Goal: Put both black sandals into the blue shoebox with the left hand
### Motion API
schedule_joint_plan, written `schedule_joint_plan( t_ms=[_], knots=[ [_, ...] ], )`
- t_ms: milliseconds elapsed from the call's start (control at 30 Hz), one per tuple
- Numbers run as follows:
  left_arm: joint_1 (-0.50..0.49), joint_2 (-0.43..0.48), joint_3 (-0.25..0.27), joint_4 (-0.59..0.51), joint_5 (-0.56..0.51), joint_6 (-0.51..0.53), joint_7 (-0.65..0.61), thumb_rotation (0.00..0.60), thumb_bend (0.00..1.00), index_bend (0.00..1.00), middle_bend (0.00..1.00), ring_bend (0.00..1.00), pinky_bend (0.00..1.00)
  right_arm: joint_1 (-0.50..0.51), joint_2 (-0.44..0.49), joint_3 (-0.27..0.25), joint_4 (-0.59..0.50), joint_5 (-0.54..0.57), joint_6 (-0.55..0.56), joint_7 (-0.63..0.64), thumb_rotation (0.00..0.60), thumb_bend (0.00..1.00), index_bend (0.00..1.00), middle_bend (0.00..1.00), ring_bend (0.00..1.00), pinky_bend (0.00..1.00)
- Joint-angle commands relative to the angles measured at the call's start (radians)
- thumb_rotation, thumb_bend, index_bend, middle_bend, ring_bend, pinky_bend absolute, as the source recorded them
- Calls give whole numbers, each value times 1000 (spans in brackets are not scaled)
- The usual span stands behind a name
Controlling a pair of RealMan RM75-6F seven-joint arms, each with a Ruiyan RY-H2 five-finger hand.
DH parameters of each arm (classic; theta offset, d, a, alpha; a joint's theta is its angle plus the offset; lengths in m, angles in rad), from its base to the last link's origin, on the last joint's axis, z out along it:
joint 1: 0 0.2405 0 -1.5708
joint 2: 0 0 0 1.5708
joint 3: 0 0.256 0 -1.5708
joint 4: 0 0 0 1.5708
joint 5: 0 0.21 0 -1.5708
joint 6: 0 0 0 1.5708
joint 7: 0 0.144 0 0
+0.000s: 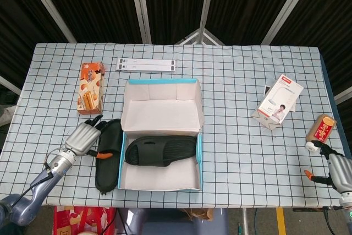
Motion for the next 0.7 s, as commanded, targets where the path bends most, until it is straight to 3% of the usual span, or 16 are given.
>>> schedule_joint_plan(
  t_ms=[33, 233, 500, 700],
  knots=[
    [-8, -12, 1, 3, -9, -14, 20, 176, 78, 2, 216, 68, 299, 0, -1, 0, 2, 2, -2, 2, 600, 234, 205, 237, 309, 308],
    [-16, -24, 6, 11, -14, -28, 43, 192, 223, 21, 234, 68, 298, 2, -2, 1, 8, 6, -7, 6, 600, 233, 205, 237, 309, 308],
    [-31, -19, 8, 0, -9, -35, 80, 506, 328, 20, 256, 70, 292, 4, 1, 0, 5, 7, -14, 6, 600, 234, 205, 238, 309, 308],
    [-37, -23, 7, -5, -8, -31, 100, 597, 343, 74, 336, 88, 292, 4, 0, 1, 5, 9, -13, 5, 600, 234, 206, 237, 309, 307]
  ],
)
